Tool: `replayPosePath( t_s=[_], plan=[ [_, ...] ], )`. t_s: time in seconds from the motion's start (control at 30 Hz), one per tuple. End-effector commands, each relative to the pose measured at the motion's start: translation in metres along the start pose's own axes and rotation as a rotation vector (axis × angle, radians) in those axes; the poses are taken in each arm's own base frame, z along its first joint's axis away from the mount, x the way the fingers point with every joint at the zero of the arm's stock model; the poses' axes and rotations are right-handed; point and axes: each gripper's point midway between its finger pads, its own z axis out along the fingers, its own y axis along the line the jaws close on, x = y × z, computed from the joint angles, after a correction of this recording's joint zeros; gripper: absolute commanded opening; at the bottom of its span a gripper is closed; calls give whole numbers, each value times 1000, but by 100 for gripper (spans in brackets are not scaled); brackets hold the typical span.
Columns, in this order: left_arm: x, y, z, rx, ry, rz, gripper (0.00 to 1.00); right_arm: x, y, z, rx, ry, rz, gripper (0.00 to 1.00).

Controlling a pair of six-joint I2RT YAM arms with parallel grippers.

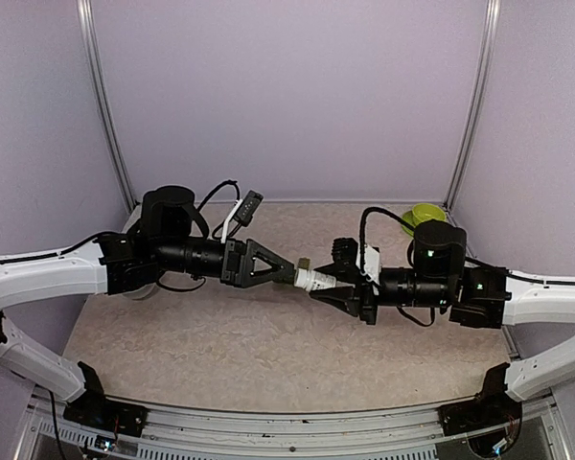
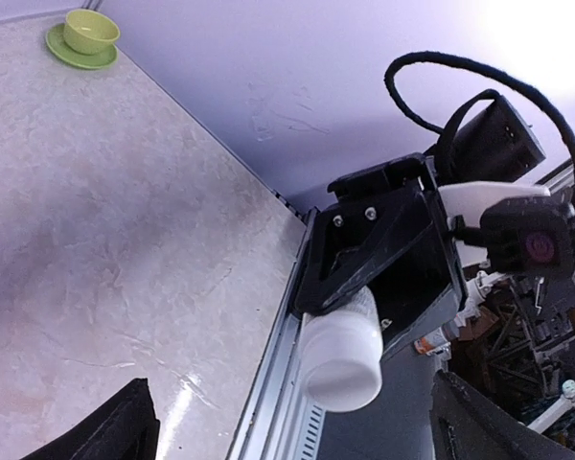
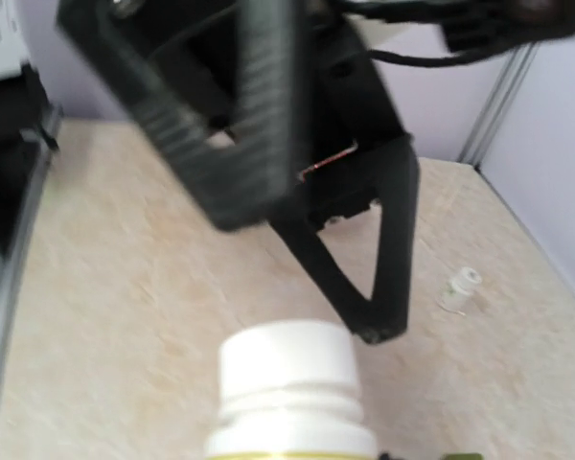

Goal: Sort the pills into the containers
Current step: Screw the lid of the pill bottle onto the pill bottle.

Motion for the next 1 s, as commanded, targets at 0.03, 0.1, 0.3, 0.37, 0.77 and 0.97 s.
replayPosePath(
  t_s=[0.03,0.1,0.3,0.37,0.77,0.97],
  plan=[
    [0,-10,11,98,31,-86,92,20,-6,9,135,112,-152,29],
    [3,-9,14,107,40,-104,89,23,-6,11,157,126,-171,29],
    [7,-9,18,124,56,-123,74,25,-9,11,195,140,-199,30],
    [8,-10,19,129,61,-127,70,26,-8,12,194,140,-204,30],
    [12,0,24,123,72,-156,70,18,5,14,160,102,-227,31],
    [13,-3,24,138,74,-156,58,25,4,19,177,124,-234,31]
  ],
)
